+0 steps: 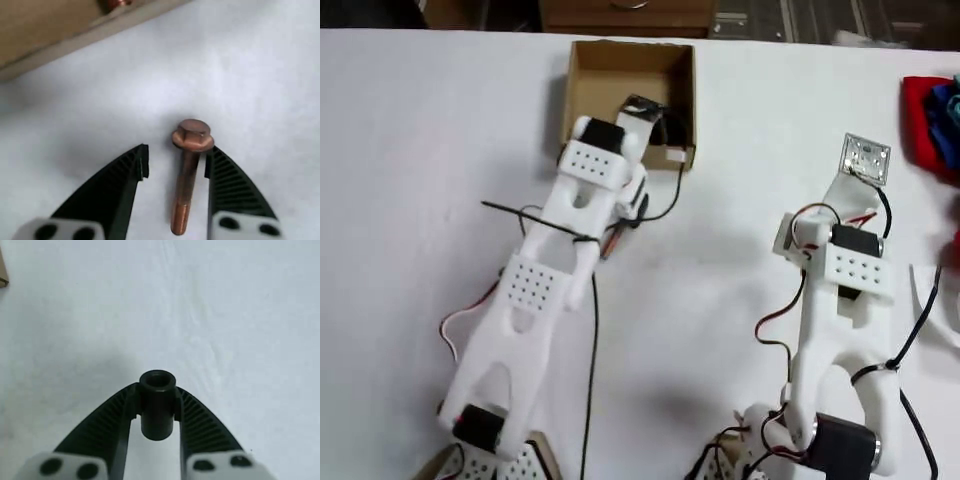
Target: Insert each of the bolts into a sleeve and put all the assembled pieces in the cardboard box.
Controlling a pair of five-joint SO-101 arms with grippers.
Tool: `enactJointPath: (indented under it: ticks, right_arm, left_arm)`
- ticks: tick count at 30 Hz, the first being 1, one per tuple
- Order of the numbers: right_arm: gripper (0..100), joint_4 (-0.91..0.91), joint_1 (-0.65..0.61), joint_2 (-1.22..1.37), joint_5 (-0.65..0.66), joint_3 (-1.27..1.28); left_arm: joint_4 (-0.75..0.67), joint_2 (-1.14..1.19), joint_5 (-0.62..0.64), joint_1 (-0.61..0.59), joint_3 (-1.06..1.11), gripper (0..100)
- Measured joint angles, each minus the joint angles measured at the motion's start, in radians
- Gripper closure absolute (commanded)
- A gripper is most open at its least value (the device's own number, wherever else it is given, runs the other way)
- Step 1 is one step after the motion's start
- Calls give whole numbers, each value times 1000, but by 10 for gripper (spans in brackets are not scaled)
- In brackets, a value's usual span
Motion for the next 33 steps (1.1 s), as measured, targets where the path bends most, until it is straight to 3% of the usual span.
enactJointPath:
  ticks: [2, 6, 8, 16, 21, 27, 33]
  right_arm:
    - [978, 0, 0, 0, 0, 0]
    - [978, 0, 0, 0, 0, 0]
    - [978, 0, 0, 0, 0, 0]
    - [978, 0, 0, 0, 0, 14]
    - [978, 8, 0, -54, 0, 43]
    - [978, 11, -8, -310, 9, 181]
    - [978, -87, -129, -638, 146, 416]
  left_arm:
    - [-2, 0, 3, 0, 6, 823]
    - [-12, -2, 3, 18, 8, 988]
    - [-26, -2, 2, 40, 9, 953]
    - [-43, -2, 3, 38, 9, 975]
    - [14, -41, 3, 38, -40, 975]
    - [14, -244, 3, 38, -49, 975]
    - [14, -532, 3, 38, 34, 975]
